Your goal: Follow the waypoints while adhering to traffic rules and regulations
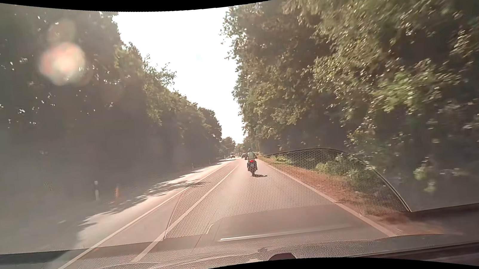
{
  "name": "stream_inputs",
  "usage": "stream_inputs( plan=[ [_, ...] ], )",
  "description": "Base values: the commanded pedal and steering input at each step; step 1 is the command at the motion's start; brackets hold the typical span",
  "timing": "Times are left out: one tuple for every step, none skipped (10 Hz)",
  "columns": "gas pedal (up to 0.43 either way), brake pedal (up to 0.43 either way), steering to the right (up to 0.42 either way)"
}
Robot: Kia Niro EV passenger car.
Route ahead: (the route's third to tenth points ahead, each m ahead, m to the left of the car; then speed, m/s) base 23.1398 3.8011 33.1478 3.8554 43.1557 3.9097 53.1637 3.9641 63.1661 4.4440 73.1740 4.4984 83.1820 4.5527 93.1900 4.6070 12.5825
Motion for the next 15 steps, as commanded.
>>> stream_inputs(
  plan=[
    [0.150,0.000,0.001],
    [0.150,0.000,0.001],
    [0.150,0.000,0.001],
    [0.150,0.000,0.001],
    [0.150,0.000,0.001],
    [0.150,0.000,0.001],
    [0.150,0.000,0.000],
    [0.150,0.000,0.000],
    [0.150,0.000,0.000],
    [0.150,0.000,0.000],
    [0.150,0.000,0.000],
    [0.150,0.000,0.000],
    [0.150,0.000,0.000],
    [0.150,0.000,0.000],
    [0.150,0.000,0.000]
  ],
)
